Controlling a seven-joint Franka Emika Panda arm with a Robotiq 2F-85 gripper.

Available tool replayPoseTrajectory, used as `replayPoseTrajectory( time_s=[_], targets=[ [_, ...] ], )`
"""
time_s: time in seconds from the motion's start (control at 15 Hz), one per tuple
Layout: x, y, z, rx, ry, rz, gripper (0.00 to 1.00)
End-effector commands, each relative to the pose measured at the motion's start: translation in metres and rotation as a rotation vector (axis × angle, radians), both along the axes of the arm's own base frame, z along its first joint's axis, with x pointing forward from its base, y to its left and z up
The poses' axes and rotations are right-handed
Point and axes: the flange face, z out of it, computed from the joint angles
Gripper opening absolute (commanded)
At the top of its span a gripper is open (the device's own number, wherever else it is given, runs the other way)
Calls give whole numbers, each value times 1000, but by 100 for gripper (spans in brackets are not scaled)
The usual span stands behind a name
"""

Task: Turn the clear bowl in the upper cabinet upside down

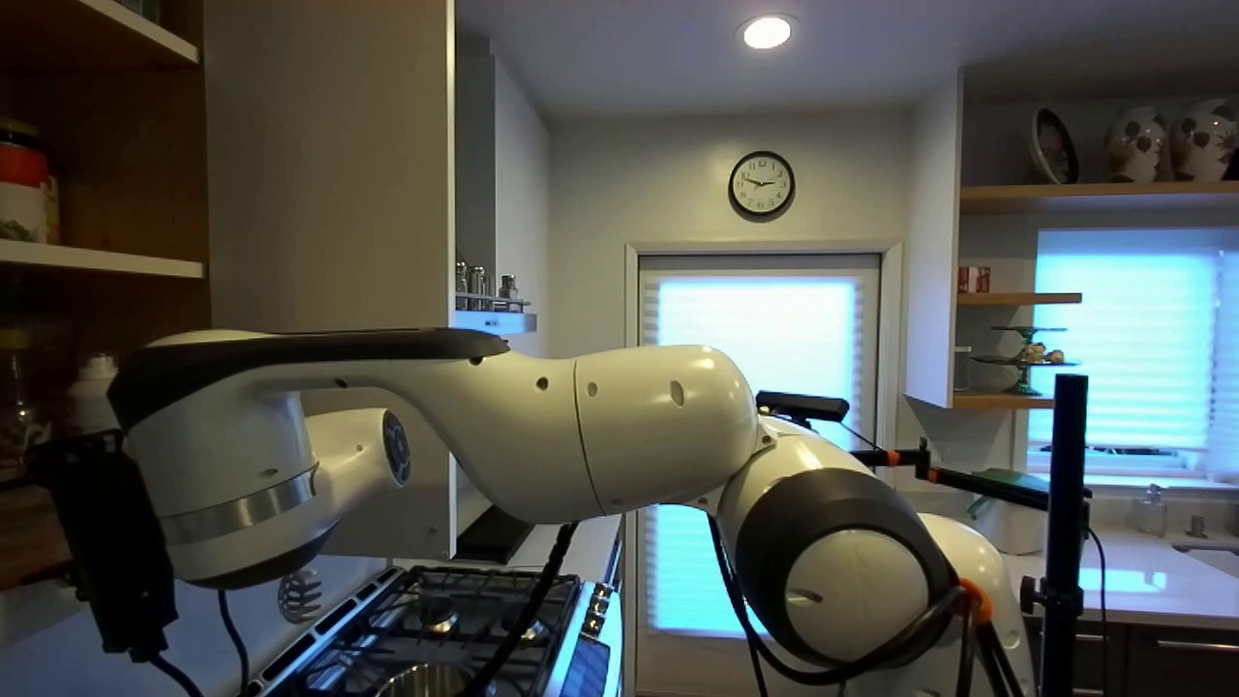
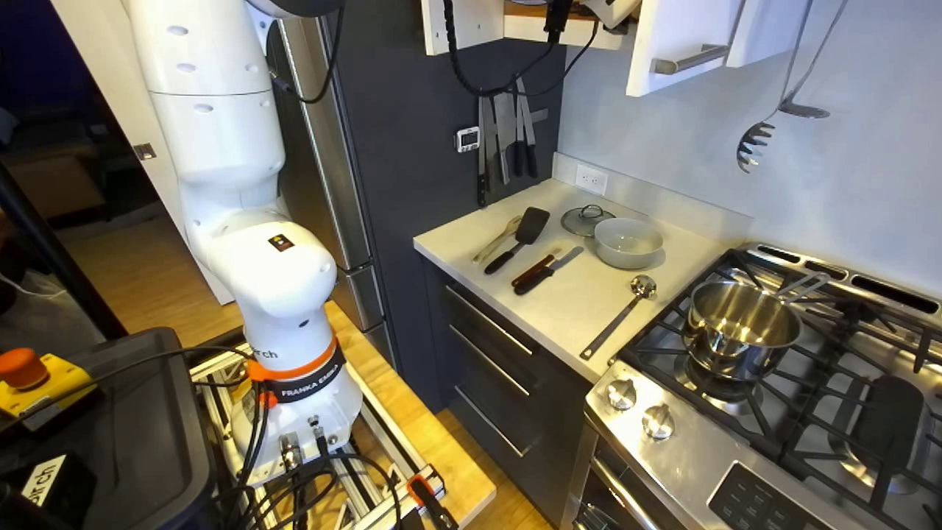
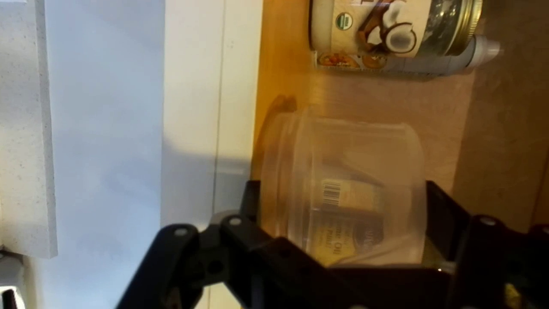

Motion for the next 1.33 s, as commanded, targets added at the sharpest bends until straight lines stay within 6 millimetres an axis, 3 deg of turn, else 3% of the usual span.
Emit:
replayPoseTrajectory(
  time_s=[0.0,0.4,1.27],
  targets=[
    [-5,-5,19,-71,-43,10,63],
    [-11,1,41,-229,-98,43,63],
    [-23,23,72,-933,-213,194,63]
  ],
)
